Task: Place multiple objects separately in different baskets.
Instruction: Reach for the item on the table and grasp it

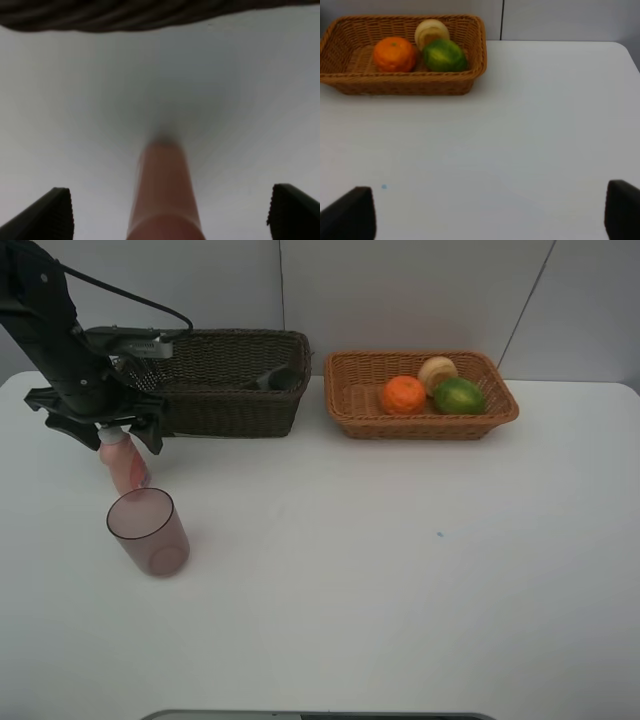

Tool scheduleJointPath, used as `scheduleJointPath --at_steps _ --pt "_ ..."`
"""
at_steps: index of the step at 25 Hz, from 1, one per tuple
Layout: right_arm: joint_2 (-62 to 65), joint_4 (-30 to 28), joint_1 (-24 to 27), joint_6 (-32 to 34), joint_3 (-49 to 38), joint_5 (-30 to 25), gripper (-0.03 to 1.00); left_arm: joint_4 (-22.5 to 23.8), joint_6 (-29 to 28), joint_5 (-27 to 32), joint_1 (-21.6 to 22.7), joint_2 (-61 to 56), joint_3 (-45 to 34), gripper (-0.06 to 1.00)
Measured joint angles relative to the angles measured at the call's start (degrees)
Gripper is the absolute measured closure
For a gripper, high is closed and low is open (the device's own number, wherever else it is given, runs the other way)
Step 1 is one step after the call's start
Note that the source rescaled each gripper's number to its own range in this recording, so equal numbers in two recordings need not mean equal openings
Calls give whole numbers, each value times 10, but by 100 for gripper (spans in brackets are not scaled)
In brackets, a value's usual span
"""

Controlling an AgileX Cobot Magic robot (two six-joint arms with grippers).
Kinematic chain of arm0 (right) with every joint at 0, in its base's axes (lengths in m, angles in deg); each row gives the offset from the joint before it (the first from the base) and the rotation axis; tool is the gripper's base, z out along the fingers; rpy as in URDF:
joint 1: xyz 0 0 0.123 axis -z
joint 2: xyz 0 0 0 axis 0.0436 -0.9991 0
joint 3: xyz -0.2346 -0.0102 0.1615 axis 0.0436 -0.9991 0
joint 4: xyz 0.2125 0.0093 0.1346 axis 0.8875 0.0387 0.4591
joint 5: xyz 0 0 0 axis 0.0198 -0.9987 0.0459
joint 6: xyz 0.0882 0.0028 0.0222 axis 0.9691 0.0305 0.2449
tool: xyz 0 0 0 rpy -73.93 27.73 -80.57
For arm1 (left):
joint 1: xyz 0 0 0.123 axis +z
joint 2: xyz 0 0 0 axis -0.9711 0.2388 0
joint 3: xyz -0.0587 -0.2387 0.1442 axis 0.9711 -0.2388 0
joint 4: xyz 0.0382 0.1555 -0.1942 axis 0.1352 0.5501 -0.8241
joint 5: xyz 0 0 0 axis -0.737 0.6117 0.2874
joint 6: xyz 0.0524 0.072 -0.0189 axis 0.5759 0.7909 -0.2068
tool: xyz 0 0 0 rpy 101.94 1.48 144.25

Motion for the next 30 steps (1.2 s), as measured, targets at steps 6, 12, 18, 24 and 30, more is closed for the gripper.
scheduleJointPath --at_steps 6,12,18,24,30 --pt "0 0 0 0 0 0 4 0 0 -11 0 0 0 -6" --pt "0 0 0 0 0 0 4 -2 0 -24 0 6 0 -6" --pt "0 0 0 0 0 0 4 -4 0 -24 0 15 0 -4" --pt "0 0 0 0 0 0 4 -6 0 -18 0 16 0 54" --pt "0 0 0 0 0 0 4 -11 0 -11 0 16 0 55"
